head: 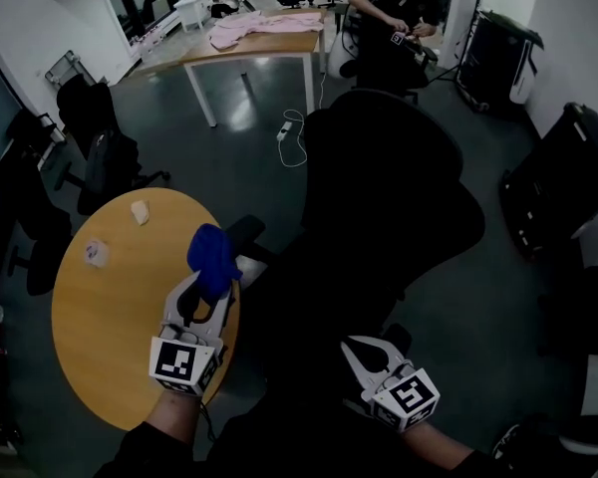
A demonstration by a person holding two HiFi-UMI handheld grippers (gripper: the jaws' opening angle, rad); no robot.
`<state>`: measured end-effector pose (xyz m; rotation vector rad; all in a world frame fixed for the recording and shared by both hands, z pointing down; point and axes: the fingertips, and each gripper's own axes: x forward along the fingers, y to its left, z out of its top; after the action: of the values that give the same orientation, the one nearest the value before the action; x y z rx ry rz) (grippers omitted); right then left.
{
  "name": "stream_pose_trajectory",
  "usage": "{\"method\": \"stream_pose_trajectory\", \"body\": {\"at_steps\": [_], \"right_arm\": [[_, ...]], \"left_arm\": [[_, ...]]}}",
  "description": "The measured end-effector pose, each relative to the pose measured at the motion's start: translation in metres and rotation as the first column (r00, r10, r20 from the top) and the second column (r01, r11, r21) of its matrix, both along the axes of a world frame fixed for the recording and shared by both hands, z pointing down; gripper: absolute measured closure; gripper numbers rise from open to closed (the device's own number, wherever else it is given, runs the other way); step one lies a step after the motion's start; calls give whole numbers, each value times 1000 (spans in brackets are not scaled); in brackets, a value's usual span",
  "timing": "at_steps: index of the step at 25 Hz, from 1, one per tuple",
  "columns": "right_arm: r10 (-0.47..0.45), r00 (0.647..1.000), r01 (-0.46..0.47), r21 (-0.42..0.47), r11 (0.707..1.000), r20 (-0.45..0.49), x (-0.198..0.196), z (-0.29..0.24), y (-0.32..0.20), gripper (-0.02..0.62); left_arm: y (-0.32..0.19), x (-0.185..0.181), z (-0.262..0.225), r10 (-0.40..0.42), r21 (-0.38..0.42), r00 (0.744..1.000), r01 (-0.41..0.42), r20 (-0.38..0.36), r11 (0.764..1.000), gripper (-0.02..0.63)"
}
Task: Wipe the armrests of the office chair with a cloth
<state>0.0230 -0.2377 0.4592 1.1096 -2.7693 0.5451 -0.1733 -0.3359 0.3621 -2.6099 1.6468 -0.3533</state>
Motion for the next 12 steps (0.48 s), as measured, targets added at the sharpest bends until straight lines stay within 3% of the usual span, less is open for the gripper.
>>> {"method": "stream_pose_trajectory", "body": {"at_steps": [8,12], "right_arm": [[67,996,-67,11,998,-56,-25,-6,-37,591],[92,992,-93,-12,996,-85,-49,2,-65,591]], "left_arm": [[-59,-28,43,53,-27,999,-54,-6,998,446],[-98,-51,72,83,-75,996,-80,40,994,446]]}}
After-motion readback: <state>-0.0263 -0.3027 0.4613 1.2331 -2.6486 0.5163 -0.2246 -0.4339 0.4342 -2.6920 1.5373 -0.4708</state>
